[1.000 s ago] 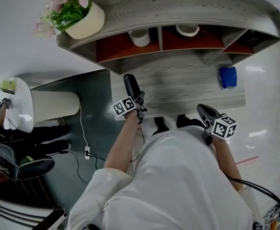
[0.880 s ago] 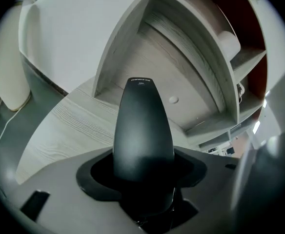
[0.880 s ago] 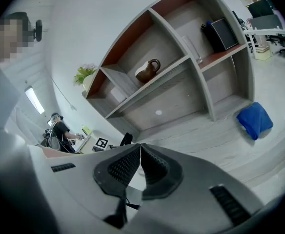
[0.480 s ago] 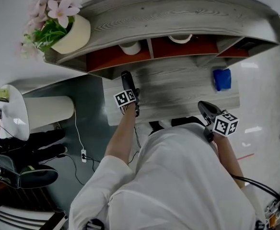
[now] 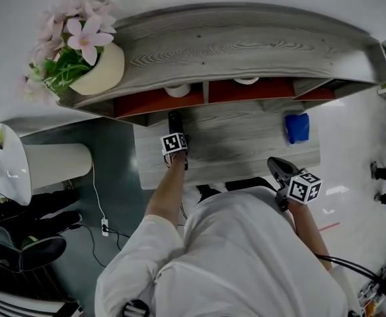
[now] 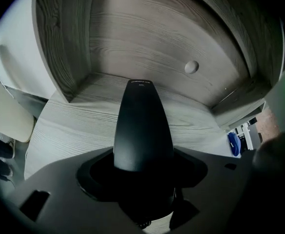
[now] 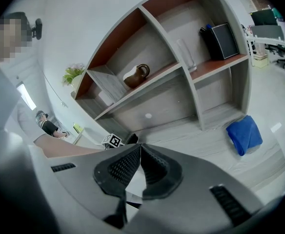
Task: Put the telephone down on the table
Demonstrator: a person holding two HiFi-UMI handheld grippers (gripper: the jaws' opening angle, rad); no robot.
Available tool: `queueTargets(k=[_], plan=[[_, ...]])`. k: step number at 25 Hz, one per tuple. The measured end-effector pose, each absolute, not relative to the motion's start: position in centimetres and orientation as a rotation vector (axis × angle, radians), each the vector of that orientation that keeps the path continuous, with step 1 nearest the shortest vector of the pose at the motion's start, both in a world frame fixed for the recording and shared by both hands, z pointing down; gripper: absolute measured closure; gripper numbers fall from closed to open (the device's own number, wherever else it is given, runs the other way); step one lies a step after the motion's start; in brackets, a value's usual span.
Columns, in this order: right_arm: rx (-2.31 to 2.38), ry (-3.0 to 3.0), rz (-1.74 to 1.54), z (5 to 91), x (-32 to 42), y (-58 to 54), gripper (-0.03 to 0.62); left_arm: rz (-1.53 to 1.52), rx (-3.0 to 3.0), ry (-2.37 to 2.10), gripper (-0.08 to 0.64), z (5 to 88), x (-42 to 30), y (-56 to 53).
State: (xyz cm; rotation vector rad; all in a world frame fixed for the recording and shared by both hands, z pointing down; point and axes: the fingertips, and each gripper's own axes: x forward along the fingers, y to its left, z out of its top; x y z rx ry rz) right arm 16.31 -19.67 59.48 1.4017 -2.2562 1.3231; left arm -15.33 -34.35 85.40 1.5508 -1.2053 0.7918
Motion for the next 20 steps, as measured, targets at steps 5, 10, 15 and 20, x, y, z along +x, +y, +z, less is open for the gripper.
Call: queueTargets(k=[5,10,15,20], plan=[[1.398,-2.231,1.333,59.8,16.1,-19.3,0.574,0.886,1.553,-1.198,0.258,86.8,-15.1,-34.3],[1.413,-2.206,1.351,60.2,16.3,-18.8,0.574,0.919,1.55,-1.168,0.256,87.7,-14.4,-33.6],[1.424,-2.187,1.362,60.5,16.4,-18.1,0.574,0.958,1.546,-1.162,0.256,87.9,-14.3,-32.9],[1.428,-2.174,1.365,60.9,16.4,-17.5,0.574,0.93,1.556,-1.151,0.253,88.0,-14.3,-32.8]])
